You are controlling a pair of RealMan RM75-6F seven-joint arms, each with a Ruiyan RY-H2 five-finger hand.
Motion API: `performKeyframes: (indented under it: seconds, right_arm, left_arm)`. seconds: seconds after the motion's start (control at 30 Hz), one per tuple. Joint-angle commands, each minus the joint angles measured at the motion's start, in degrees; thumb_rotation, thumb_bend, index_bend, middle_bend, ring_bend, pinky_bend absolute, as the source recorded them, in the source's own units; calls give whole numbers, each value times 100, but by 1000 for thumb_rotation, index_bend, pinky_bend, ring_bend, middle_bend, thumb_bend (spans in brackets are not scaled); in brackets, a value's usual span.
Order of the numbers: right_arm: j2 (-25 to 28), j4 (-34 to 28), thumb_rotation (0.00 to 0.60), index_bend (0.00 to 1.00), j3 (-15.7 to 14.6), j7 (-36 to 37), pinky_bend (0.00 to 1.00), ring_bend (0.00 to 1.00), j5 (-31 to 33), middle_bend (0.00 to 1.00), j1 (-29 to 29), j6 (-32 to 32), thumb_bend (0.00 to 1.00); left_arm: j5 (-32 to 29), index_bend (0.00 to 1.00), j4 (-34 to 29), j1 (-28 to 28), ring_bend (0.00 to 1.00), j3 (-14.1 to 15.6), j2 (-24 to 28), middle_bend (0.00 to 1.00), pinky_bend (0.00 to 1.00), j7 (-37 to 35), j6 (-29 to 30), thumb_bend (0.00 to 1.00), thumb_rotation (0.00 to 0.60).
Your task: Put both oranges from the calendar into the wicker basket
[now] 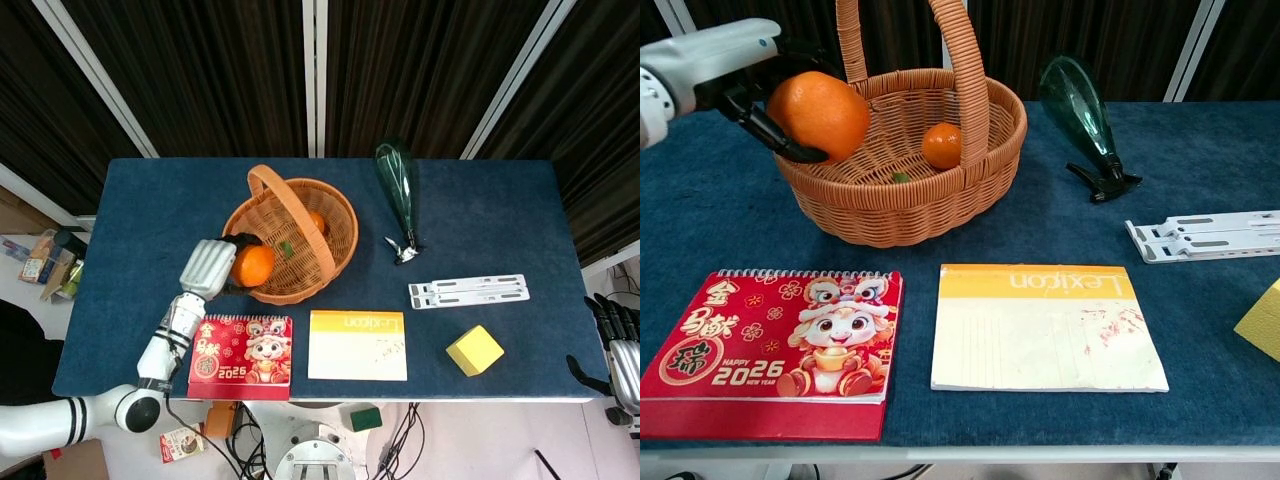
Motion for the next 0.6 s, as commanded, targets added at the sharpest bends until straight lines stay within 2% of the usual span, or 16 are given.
performKeyframes:
  seconds: [0.03, 0.13, 0.2, 0.23, 0.3, 0.4, 0.6]
  right_arm:
    - [10, 4, 600, 0, 4, 18, 0, 0, 11, 0, 1, -4, 326]
    - [21, 9, 600, 0, 20, 60, 0, 0, 31, 0, -9, 18, 326]
    - [17, 17, 600, 0, 30, 65, 0, 0, 58, 0, 1, -6, 326]
    - [15, 17, 600, 0, 30, 57, 0, 0, 63, 0, 12, -33, 326]
    - [14, 13, 600, 0, 19, 35, 0, 0, 67, 0, 36, -93, 326]
    - [11, 0, 600, 0, 16, 7, 0, 0, 67, 0, 35, -92, 326]
    - [5, -14, 600, 0, 15, -15, 0, 0, 59, 0, 17, -55, 326]
  left_arm:
    - [-411, 427, 877, -463, 387, -197, -603, 440, 532, -47, -382, 261, 600]
    - [-560, 365, 1237, -594, 355, -189, -765, 396, 507, -81, -560, 257, 600]
    - [-666, 238, 1347, -635, 275, -131, -794, 292, 452, -111, -714, 247, 600]
    - [-706, 157, 1369, -647, 211, -109, -787, 208, 408, -122, -774, 238, 600]
    - [-659, 55, 1418, -648, 112, -102, -813, 80, 340, -224, -747, 217, 600]
    - [-392, 26, 1478, -591, 71, -109, -881, 37, 300, -474, -508, 188, 588]
    - [-23, 21, 1177, -496, 66, -71, -718, 35, 285, -632, -200, 171, 559]
